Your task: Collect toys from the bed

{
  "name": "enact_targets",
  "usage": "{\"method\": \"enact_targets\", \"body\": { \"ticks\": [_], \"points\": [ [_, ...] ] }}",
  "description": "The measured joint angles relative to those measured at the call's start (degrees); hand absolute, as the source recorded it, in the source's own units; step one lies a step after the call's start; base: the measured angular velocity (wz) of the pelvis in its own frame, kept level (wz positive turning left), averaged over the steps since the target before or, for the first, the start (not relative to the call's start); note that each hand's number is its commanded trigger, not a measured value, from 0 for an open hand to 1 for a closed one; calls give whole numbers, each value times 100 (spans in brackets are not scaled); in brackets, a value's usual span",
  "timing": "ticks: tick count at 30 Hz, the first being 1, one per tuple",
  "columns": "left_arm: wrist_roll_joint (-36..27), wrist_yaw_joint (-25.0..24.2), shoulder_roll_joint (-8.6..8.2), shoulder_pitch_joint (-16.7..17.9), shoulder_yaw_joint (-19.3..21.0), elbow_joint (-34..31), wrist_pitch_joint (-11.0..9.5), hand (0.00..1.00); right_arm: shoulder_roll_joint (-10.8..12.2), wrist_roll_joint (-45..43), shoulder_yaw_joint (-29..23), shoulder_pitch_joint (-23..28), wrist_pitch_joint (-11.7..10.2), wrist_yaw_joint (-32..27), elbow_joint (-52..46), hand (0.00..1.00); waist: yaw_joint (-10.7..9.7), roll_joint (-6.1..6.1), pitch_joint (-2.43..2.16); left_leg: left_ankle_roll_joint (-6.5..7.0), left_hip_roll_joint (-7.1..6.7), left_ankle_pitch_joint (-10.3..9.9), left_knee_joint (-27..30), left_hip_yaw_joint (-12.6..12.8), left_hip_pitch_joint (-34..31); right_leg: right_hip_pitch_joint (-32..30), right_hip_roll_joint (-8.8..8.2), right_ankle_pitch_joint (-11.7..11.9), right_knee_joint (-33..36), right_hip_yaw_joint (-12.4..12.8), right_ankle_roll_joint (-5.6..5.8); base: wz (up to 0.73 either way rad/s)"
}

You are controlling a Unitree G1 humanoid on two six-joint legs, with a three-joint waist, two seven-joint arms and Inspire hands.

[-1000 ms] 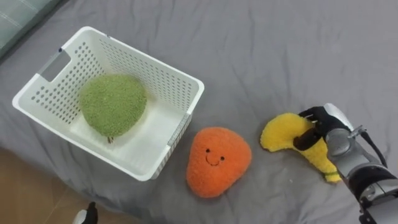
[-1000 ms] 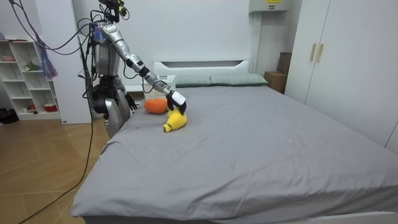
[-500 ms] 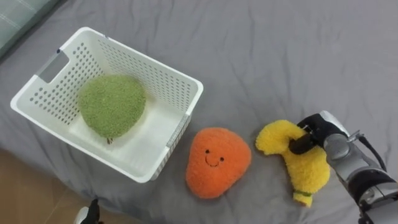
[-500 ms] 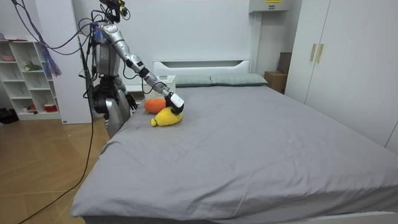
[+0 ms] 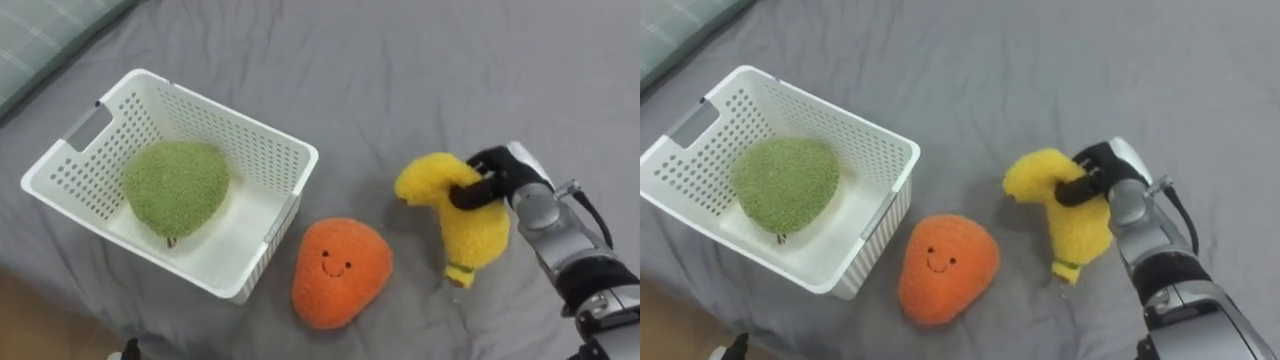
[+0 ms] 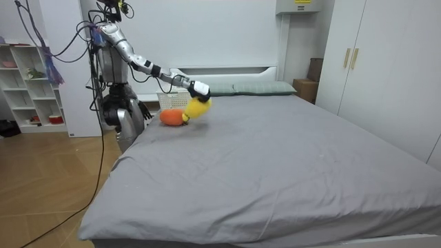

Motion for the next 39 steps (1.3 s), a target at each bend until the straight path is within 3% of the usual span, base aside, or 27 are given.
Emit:
{"method": "enact_targets", "body": {
  "ticks": [2, 8, 10, 15, 19, 24, 30, 32, 34, 39],
  "points": [
    [23, 0, 0, 173, 108, -112, 4, 0, -2, -12, -34, 46, 6, 45, -567, 100, -29, -3, -11, 0, -1, -1, -17, -1, 118, 123, 3, -1, -9, -2, 1, -1],
    [293, -2, -10, 488, 169, -420, 29, 0, 48, -290, -35, 153, 11, 144, -1724, 100, 43, 15, -146, 1, -4, -4, -27, -77, 454, 530, -1, -3, -95, -43, 5, 8],
    [292, -2, -9, 521, 223, -507, 65, 0, 48, -420, 7, 180, 25, 147, -2223, 100, 43, 35, -155, 1, -7, -1, -14, -147, 504, 609, -6, -3, -95, -103, 5, 10],
    [374, -7, -32, 603, 271, -677, 232, 0, 79, -439, 100, 180, 231, 307, -3089, 100, 123, 51, -145, -3, -14, -2, -29, -167, 558, 698, -2, -7, -100, -135, 11, 4],
    [603, -5, -86, 593, 272, -741, 273, 0, 225, -464, 237, 179, 235, 340, -3506, 100, 214, 60, -139, -6, -45, 0, -29, -200, 596, 771, 1, -13, -102, -176, 18, 6],
    [738, 14, -138, 579, 271, -750, 328, 0, 301, -462, 353, 176, 294, 371, -3510, 100, 443, 50, -126, -2, -84, -2, -29, -330, 596, 797, -17, -18, -101, -238, 25, 8],
    [847, -3, -95, 575, 284, -821, 612, 0, 367, -492, 747, -87, 635, 477, -3507, 100, 660, -21, -100, 1, -113, 0, -17, -471, 509, 797, -43, -44, -101, -409, 65, 14],
    [848, -14, -93, 550, 319, -871, 654, 0, 426, -496, 821, -153, 640, 476, -3508, 100, 683, -78, -98, -4, -132, 4, 13, -609, 437, 798, -44, -44, -104, -524, 65, 28],
    [905, -24, -93, 449, 326, -836, 675, 0, 470, -501, 877, -239, 652, 462, -3496, 100, 805, -139, -62, -8, -175, 30, 18, -751, 394, 798, -54, -50, -112, -640, 75, 33],
    [957, -68, -91, 430, 434, -796, 791, 0, 567, -543, 986, -312, 698, 322, -3408, 100, 1059, -145, -53, 16, -257, 47, 74, -952, 297, 819, -97, -62, -124, -819, 93, 22]
  ]
}}
